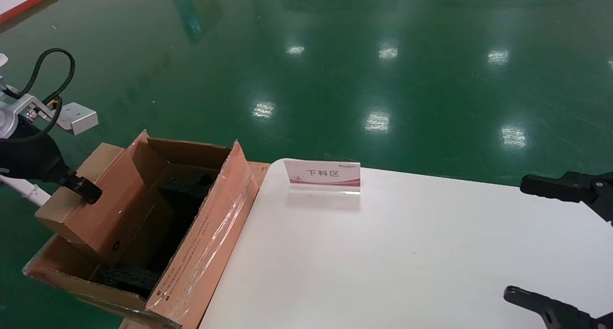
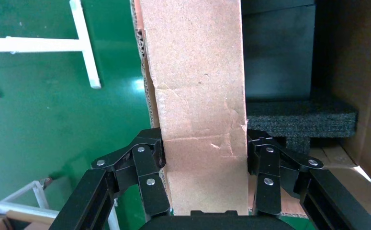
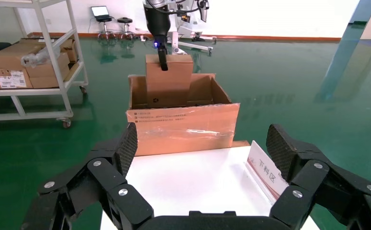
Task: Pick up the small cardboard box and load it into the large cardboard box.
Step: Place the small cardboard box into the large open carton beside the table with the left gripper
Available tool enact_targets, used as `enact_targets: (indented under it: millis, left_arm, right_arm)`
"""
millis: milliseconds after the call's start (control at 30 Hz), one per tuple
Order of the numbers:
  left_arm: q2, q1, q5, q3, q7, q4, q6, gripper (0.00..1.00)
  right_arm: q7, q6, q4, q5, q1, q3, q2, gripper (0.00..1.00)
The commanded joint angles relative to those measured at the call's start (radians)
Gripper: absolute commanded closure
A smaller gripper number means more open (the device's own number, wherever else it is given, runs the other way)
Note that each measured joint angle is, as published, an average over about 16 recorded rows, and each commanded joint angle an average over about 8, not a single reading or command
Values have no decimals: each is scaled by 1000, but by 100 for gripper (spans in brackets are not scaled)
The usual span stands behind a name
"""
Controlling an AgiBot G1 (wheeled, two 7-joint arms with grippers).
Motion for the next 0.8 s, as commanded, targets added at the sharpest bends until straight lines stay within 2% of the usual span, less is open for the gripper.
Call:
enact_targets:
  millis: [33,300,800]
  left_arm:
    - [1,5,5,3,-15,-5,-6,100]
    - [10,24,31,10,-60,-12,-41,100]
    - [30,73,35,12,-72,26,-96,100]
  right_arm:
    - [0,0,0,0,0,0,0,0]
    - [0,0,0,0,0,-1,0,0]
    - [-1,1,0,1,0,-1,1,0]
